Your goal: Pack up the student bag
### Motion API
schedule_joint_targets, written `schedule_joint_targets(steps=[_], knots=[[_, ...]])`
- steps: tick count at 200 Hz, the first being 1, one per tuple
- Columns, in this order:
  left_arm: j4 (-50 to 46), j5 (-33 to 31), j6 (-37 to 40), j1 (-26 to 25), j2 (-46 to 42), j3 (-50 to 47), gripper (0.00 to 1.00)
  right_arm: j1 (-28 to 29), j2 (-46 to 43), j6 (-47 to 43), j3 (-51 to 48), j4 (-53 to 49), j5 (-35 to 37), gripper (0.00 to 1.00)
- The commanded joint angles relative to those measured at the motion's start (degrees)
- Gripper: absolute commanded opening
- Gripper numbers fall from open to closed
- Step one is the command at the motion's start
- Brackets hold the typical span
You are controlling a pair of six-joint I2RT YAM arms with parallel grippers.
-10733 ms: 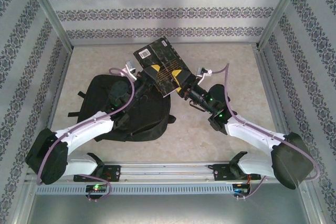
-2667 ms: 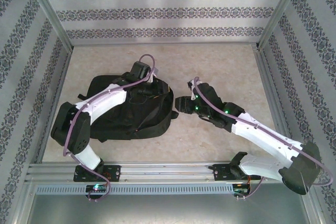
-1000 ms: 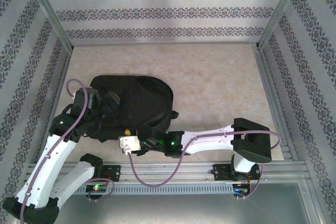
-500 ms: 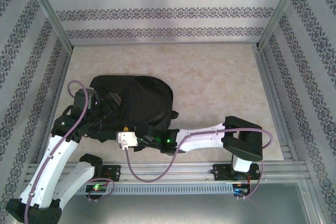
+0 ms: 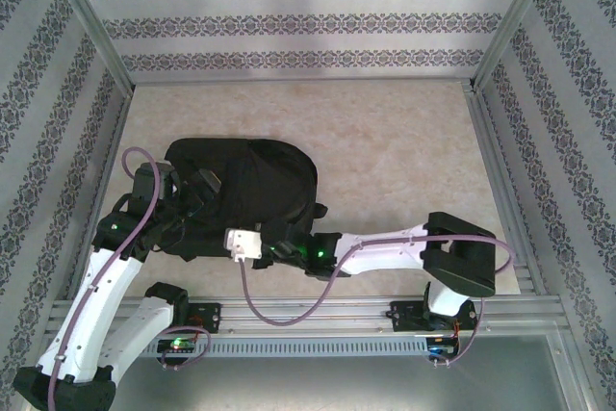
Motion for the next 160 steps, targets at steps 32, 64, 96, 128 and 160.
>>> schedule_joint_targets(steps=[32,64,96,128,160], knots=[[-13.19,1.07,-11.61,0.72,-2.12,-0.89,1.00,-5.54,-7.58,18.83,-7.31,10.46,-4.48,0.00],[-16.23,3.20,-17.58,0.02,-3.59,-3.22,1.00,-7.48,-8.17,26.03,-10.38,15.64,-6.34,0.00],[-16.10,4.19,-23.58,-1.66,-6.89,-6.98,0.97,-7.39,-8.20,27.85,-11.41,17.53,-7.96,0.00],[-12.97,4.68,-29.13,-2.95,-12.13,-12.63,0.84,-7.15,-8.44,29.08,-13.24,20.03,-8.34,0.00],[-6.18,4.58,-31.06,-3.95,-13.74,-17.57,0.75,-6.79,-8.71,30.43,-14.53,22.26,-9.10,0.00]])
